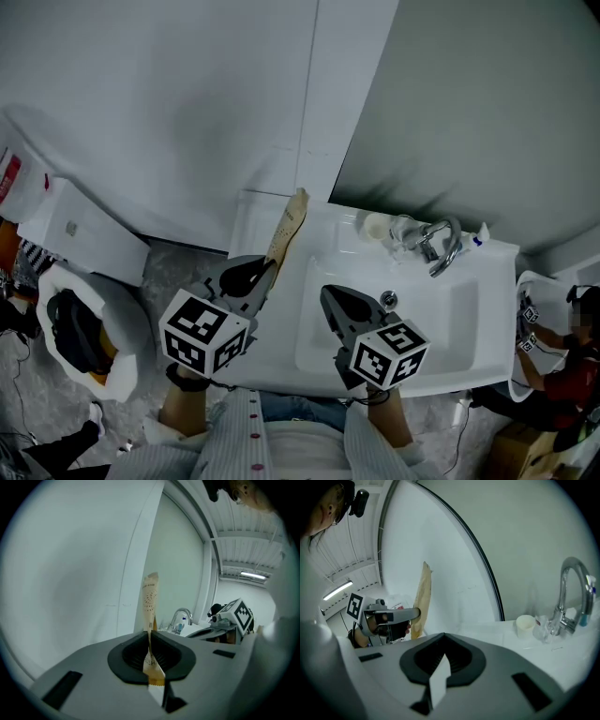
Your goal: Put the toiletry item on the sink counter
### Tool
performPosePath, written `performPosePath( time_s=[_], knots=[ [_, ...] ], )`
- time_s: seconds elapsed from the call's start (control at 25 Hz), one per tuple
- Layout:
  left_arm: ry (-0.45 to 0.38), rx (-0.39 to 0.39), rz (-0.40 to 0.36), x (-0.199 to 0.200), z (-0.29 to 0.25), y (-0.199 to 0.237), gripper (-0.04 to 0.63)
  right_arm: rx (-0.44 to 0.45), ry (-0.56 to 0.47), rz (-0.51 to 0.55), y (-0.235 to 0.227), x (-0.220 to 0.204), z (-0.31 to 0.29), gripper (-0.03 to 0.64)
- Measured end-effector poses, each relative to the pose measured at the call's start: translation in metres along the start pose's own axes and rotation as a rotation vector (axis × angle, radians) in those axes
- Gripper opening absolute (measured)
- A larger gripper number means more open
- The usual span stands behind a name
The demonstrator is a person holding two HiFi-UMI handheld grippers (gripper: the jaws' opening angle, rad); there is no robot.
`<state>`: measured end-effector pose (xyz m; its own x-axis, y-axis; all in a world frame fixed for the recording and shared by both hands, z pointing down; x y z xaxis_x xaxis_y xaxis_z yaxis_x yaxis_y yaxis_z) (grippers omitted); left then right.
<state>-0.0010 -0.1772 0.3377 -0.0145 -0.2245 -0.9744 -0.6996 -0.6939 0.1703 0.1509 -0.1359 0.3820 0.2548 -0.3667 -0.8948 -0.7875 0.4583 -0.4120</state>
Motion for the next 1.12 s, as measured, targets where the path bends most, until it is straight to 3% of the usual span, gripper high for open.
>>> performPosePath(
  time_s=[0.64, 1.12],
  knots=[
    [0.087, -0.013, -0.098, -0.014, -0.037, 0.040, 0.029, 0.007, 0.064, -0.017, -0.016, -0.003, -0.026, 0.009],
    [0.204, -0.031, -0.377, -0.044, -0.080, 0.059, 0.029, 0.011, 0.123, -0.056, -0.034, -0.016, -0.036, 0.010]
  ],
)
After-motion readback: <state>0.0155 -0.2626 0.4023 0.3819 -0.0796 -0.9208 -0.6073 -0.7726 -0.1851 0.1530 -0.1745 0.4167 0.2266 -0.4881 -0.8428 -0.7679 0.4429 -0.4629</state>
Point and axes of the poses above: the fingertips, and each gripper's own axes: z backward along the fingers, y to its left, x out of its top, the point moved 5 cm from there along z, backward along the fingers, and after that the axes turned 13 degrees about -y, right-handed, at the moved point
